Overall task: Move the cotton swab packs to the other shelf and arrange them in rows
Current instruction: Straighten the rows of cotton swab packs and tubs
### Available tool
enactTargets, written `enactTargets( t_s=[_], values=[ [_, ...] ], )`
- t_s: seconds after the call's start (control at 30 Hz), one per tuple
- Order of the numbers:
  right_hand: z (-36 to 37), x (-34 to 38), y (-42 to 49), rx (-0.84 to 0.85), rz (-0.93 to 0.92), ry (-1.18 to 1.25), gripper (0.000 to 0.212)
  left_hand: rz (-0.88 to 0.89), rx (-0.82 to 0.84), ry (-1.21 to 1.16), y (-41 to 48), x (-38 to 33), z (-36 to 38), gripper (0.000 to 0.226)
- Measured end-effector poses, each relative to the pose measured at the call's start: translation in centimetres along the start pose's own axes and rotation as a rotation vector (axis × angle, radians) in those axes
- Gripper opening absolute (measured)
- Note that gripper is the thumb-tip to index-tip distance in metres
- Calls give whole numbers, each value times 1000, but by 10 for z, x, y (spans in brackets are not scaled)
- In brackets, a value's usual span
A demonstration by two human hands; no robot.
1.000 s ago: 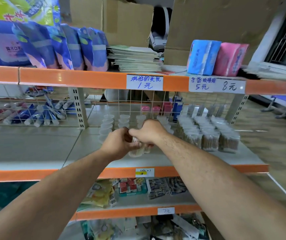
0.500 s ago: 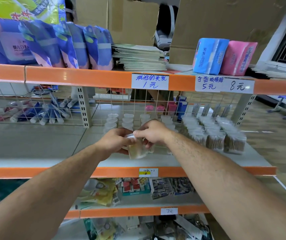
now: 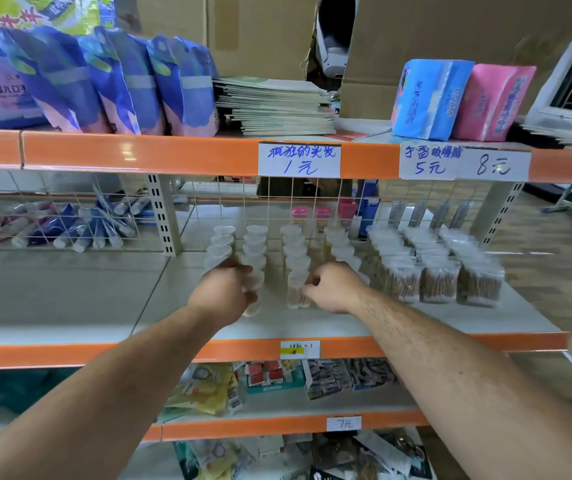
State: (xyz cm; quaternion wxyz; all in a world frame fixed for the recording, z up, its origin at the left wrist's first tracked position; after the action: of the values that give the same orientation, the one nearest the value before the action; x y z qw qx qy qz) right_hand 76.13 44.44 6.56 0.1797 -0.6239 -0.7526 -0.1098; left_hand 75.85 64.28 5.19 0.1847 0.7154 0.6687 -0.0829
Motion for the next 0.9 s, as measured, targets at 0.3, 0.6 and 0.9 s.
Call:
enactTargets(
  t_s=[0.3,0.6,0.9],
  values=[
    [-3,-8,3,21,-39,0,33,152,-84,422,34,-3,29,30],
    [6,-12,21,31,-32,-10,20,180,-48,394,48,13,48,24],
    [6,-12,24,47,-25,-5,23,253,-73,387,51,11,58,29]
  ],
)
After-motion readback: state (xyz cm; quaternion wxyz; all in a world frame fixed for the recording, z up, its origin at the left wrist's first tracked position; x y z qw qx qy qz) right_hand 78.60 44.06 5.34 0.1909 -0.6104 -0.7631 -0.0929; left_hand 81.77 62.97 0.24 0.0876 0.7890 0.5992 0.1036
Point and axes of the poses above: each hand's wrist, its own y-axis towards the middle knuckle, its own z-axis out of the palm, x = y × z, the point moved 6 cm from there along y, towards the middle knuckle, and after that the axes turned 2 degrees about -z, right-handed, at the moved point
